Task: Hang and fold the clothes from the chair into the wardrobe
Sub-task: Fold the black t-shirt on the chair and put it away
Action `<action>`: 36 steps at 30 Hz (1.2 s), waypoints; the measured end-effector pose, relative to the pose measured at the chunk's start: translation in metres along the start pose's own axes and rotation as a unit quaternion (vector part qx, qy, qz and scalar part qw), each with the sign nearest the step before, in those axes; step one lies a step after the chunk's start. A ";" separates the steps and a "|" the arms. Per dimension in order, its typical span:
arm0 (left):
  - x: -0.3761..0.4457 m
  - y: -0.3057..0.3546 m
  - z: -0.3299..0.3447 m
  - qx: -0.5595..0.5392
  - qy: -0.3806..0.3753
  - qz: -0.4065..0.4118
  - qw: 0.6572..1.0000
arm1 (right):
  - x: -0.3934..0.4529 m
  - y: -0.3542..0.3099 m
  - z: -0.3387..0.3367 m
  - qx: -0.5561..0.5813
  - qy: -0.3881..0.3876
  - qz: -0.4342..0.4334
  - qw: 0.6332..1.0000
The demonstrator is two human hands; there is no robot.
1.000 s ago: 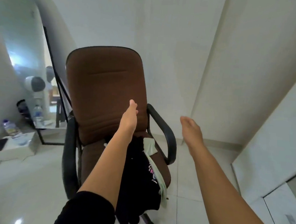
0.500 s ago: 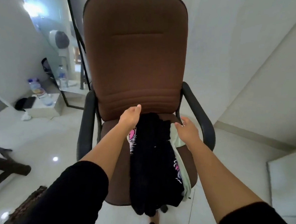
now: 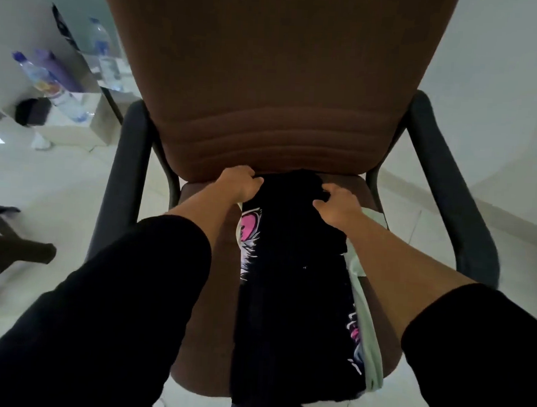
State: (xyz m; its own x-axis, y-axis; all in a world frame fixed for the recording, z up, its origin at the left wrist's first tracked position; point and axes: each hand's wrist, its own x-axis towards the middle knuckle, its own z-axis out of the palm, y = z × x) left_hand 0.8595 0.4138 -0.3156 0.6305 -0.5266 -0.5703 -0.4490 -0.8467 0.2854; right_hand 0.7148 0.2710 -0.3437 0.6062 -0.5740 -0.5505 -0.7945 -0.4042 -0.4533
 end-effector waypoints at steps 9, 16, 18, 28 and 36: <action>0.106 -0.009 0.045 0.114 -0.043 0.022 0.992 | 0.100 0.014 0.040 -0.070 -0.016 0.017 0.997; 0.142 -0.031 0.078 0.161 -0.061 -0.031 0.985 | 0.122 0.026 0.058 -0.097 0.023 0.011 0.995; 0.142 -0.033 0.079 0.138 -0.039 -0.028 0.989 | 0.125 0.027 0.060 -0.077 0.042 0.011 0.996; 0.120 -0.036 0.054 -0.086 0.116 -0.123 0.982 | 0.101 0.014 0.043 0.124 0.194 0.032 0.973; 0.038 -0.028 0.010 -0.502 0.110 -0.165 0.841 | 0.021 -0.005 -0.008 0.240 0.156 0.037 0.957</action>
State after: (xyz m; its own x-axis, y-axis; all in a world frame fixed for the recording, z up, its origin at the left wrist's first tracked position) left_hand 0.8891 0.4185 -0.3531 0.7673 -0.1575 -0.6216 0.4663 -0.5283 0.7095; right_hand 0.7317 0.2556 -0.3476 0.4483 -0.8040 -0.3906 -0.6801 -0.0233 -0.7327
